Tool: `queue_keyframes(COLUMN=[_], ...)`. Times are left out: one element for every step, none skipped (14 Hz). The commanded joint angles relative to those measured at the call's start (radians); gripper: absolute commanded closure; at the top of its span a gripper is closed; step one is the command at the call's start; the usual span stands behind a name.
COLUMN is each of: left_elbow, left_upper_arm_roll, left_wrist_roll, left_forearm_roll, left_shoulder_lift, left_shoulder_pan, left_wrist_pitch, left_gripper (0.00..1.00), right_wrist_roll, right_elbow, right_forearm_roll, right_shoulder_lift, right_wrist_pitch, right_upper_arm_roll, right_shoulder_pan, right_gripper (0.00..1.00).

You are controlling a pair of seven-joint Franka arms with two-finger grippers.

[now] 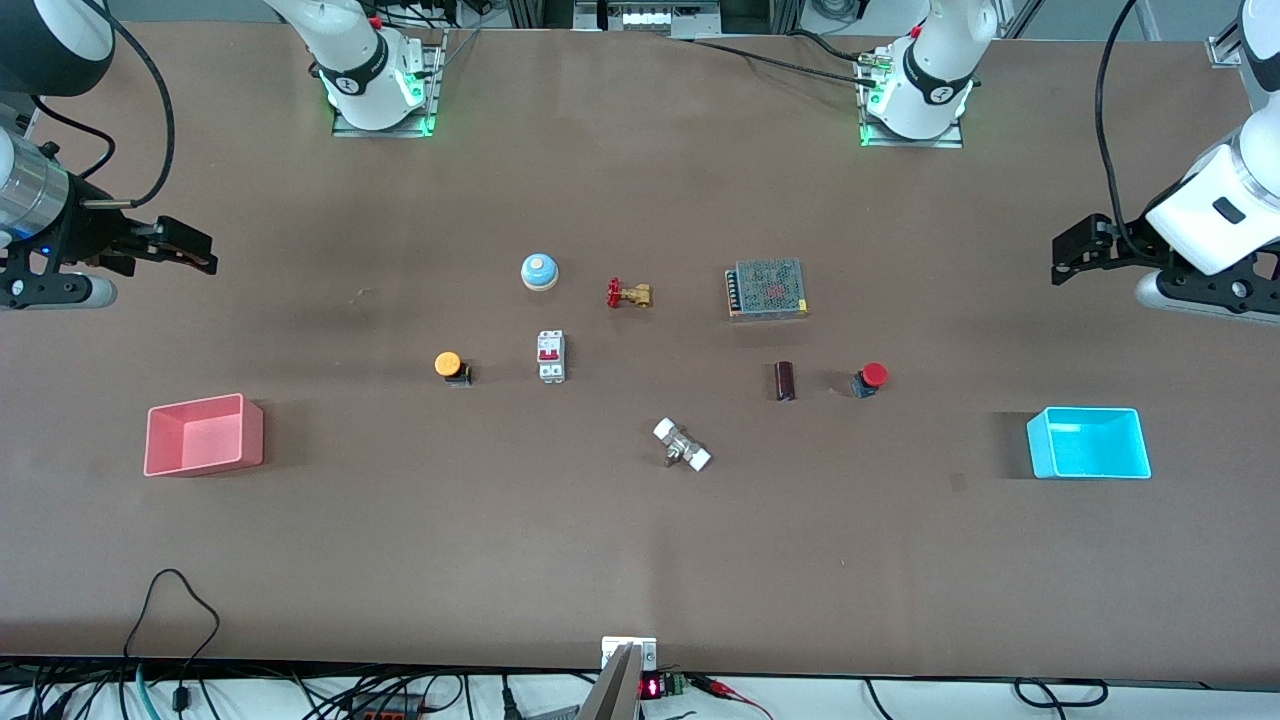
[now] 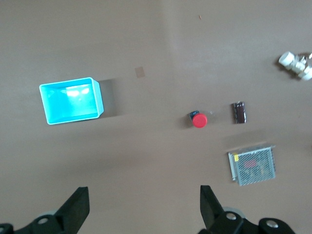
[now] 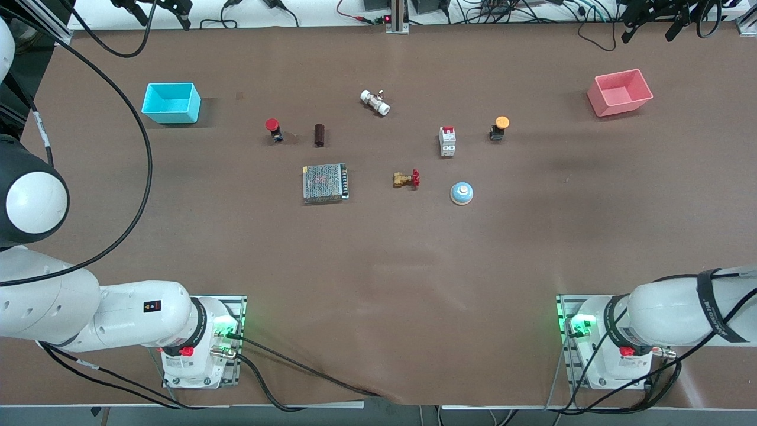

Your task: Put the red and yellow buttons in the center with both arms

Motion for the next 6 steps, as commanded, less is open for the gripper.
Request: queue_keyframes(left_elbow=[-0.107, -0.103, -0.096, -0.093, -0.092, -0.092], left_upper_arm_roll=[-0.009, -0.007, 0.0, 0.0, 0.0, -0.001], left_wrist_roll=[-0.034, -0.024, -0.016, -0.014, -0.007, -0.001], left_forearm_roll=[-0.02, -0.02, -0.022, -0.023, -0.025, -0.025], left_shoulder_lift=[-0.081, -0.08, -0.073, -0.071, -0.068, -0.069], left_shoulder_pan=[0.013, 0.013, 0.015, 0.027, 0.036, 0.036], left_wrist_pitch=[0.074, 0.072, 0.072, 0.072, 0.07, 0.067], left_gripper=[0.0, 0.0, 0.0, 0.0, 0.0, 0.0], right_wrist_roll=[-0.011, -0.013, -0.011, -0.01, -0.01, -0.01], right_elbow=[0.012, 0.012, 0.012, 0.012, 0.012, 0.012], right_forearm_roll=[0.01, 0.01, 0.01, 0.01, 0.01, 0.01], right_shoulder_lift=[0.01, 0.01, 0.01, 0.01, 0.01, 0.01], right_wrist_pitch=[-0.002, -0.001, -0.002, -0.004, -0.004, -0.004], right_upper_arm_roll=[-0.064, -0.067, -0.067, -0.067, -0.067, -0.067], right_shoulder_pan=[0.059, 0.061, 0.061, 0.064, 0.066, 0.066], right_gripper=[0.0, 0.0, 0.0, 0.0, 0.0, 0.0])
